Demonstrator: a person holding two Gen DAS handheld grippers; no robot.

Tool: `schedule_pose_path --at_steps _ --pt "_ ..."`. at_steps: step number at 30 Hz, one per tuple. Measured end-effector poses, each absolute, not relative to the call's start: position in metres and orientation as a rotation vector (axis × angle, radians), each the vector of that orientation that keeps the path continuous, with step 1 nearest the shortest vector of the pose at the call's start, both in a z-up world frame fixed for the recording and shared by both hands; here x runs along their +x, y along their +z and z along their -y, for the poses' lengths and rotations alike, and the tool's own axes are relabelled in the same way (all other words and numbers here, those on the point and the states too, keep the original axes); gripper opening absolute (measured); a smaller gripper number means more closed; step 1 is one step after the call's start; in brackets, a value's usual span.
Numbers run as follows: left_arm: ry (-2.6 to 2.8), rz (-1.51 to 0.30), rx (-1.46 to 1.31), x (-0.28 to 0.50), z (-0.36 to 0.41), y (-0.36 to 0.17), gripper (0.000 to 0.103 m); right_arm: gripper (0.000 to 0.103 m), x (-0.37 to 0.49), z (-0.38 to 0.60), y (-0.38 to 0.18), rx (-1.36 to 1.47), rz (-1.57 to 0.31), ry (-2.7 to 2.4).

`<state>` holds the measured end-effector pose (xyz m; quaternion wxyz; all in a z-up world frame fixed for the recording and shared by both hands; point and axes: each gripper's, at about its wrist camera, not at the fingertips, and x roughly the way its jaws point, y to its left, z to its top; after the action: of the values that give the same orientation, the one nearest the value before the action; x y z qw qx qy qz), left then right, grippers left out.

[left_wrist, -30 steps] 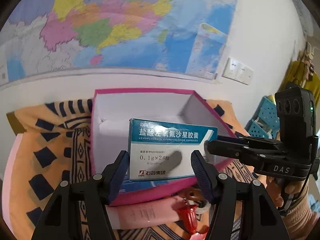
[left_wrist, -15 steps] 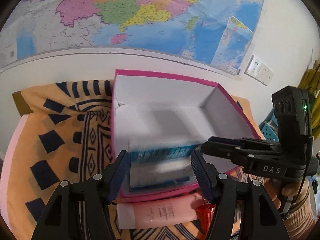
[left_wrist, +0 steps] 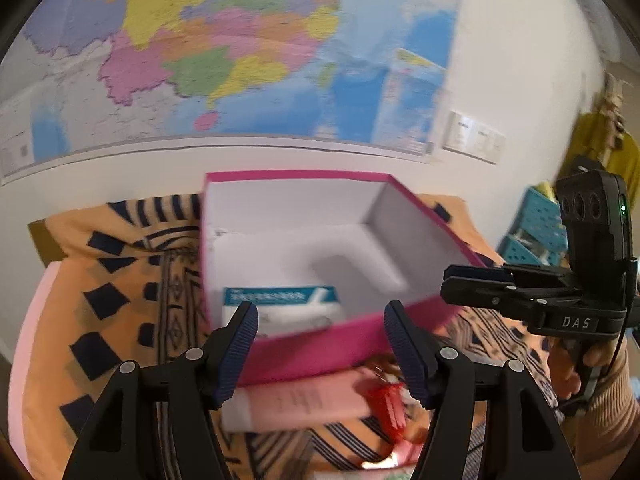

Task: Organize rigid objects
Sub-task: 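Lower the white-teal box into the pink box and open the right gripper, then reach the right gripper to the wooden spatula handle and grasp it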

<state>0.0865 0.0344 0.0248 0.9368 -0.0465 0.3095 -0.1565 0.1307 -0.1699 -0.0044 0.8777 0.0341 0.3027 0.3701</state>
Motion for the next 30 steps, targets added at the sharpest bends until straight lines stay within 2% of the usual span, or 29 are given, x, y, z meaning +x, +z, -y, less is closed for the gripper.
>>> schedule_pose_path --at_steps 5,17,30 --pt "-0.4 -0.646 -0.101 0.072 -0.017 0.016 0.067 0.035 0.104 0.182 -0.016 0.01 -0.622 0.755" --pt "-0.498 -0.78 -0.065 0.056 0.03 -0.029 0.067 0.035 0.109 0.196 -0.08 -0.017 -0.775 0.676" --pt "-0.515 -0.849 -0.083 0.056 0.039 -0.051 0.067 0.035 0.123 0.172 -0.097 -0.144 -0.816 0.686"
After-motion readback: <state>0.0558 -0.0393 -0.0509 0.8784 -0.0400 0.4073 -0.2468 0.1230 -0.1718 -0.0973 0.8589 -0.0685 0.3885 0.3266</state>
